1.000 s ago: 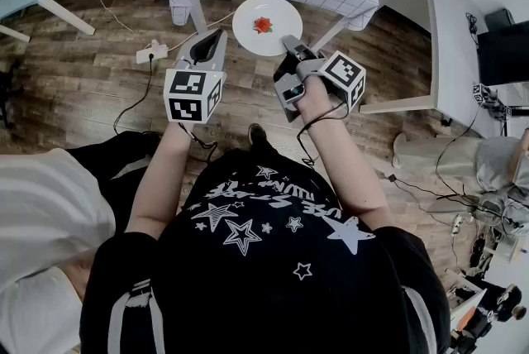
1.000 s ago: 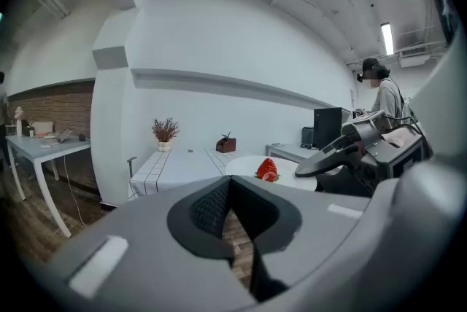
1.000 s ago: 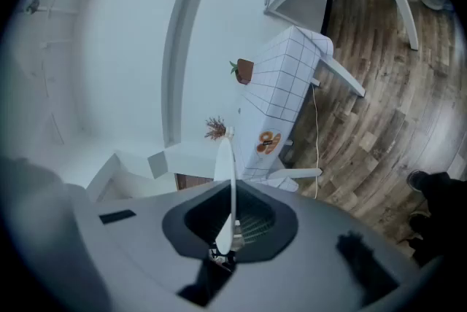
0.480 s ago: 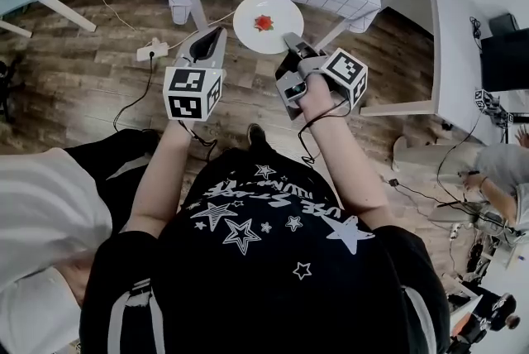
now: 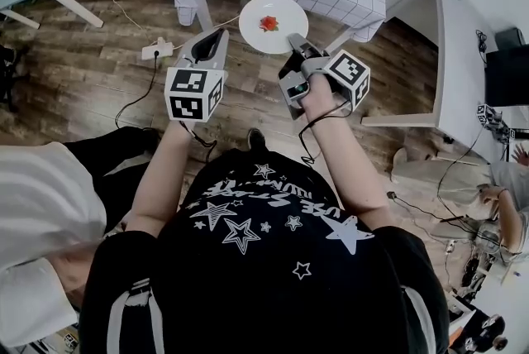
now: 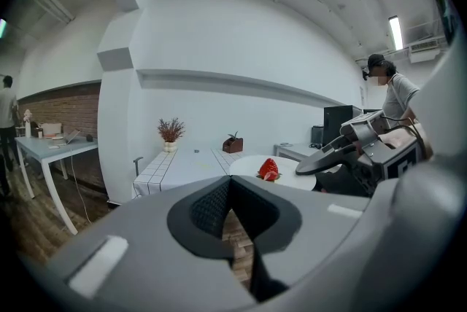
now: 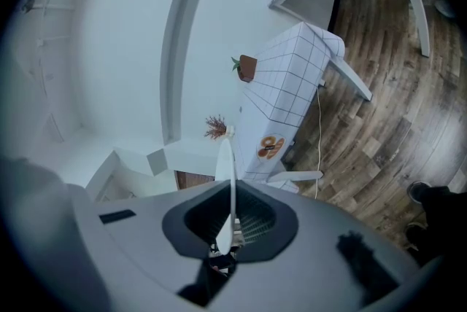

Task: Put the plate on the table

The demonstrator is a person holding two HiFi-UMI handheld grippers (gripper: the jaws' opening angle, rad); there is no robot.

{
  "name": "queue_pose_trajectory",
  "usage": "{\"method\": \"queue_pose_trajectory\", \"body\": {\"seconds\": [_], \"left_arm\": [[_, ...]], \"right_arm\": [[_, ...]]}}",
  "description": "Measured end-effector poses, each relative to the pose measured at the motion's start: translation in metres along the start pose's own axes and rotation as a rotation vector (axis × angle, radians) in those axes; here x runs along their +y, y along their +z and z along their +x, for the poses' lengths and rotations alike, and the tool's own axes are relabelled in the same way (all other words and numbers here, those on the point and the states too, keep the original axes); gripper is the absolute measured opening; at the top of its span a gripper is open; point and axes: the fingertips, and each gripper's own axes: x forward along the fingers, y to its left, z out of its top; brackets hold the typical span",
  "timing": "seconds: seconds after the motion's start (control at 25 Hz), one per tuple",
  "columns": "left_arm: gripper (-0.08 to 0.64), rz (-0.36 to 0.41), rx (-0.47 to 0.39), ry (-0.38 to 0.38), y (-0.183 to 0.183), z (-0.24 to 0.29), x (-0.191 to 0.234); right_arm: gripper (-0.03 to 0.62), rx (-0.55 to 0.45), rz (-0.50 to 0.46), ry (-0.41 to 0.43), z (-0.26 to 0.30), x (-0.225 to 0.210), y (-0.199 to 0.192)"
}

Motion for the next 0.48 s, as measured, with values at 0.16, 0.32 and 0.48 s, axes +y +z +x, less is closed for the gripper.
{"method": "queue_pose_trajectory", "body": {"seconds": [0.16, 0.32, 0.48], "left_arm": [[0.009, 0.011, 0.017, 0.024, 0.012, 0.025, -0.005], [0.009, 0.010, 0.013, 0.040, 0.019, 0.039, -0.009], [0.009, 0.012, 0.011, 0.064, 0.022, 0.049, -0.009]], "right_arm": [[0.020, 0.018, 0.020, 0.003, 0.014, 0.001, 0.029], [0.020, 0.027, 0.021, 0.014, 0.021, 0.002, 0.048], [0.020, 0.053, 0.042, 0.025, 0.029, 0.000, 0.059]]}}
